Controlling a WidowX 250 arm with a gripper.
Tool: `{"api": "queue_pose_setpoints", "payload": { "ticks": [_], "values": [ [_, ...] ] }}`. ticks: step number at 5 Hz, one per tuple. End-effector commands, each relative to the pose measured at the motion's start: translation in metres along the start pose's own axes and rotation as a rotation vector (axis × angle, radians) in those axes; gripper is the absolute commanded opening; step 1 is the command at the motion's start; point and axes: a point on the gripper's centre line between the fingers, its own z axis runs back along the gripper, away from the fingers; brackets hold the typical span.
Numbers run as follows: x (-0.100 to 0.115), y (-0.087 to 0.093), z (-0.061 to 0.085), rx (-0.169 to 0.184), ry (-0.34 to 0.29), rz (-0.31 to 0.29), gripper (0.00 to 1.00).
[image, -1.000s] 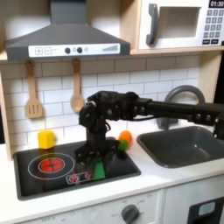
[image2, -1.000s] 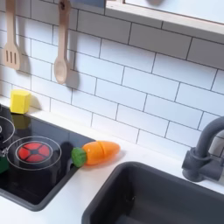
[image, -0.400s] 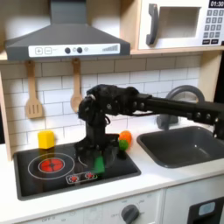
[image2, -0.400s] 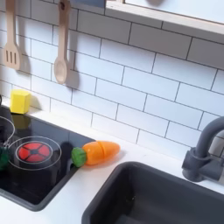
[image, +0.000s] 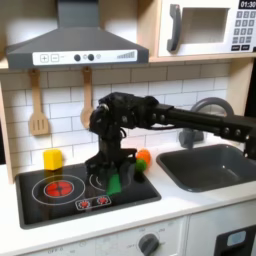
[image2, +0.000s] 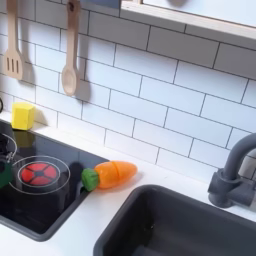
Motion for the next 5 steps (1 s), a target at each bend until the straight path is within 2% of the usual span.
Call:
{"api": "queue_pose_setpoints", "payload": {
  "ticks": [1, 2, 3, 5],
  "values": [
    [-0.005, -0.012, -0.001, -0.030, 0.017, -0.025, 0.00],
    [-0.009, -0.016, -0.001, -0.033, 0.016, -0.028, 0.00],
    [-0.011, -0.030, 0.000, -0.034, 0.015, -0.059, 0.00],
    [-0.012, -0.051, -0.009, -0.032, 0.026, -0.096, 0.00]
  ]
}}
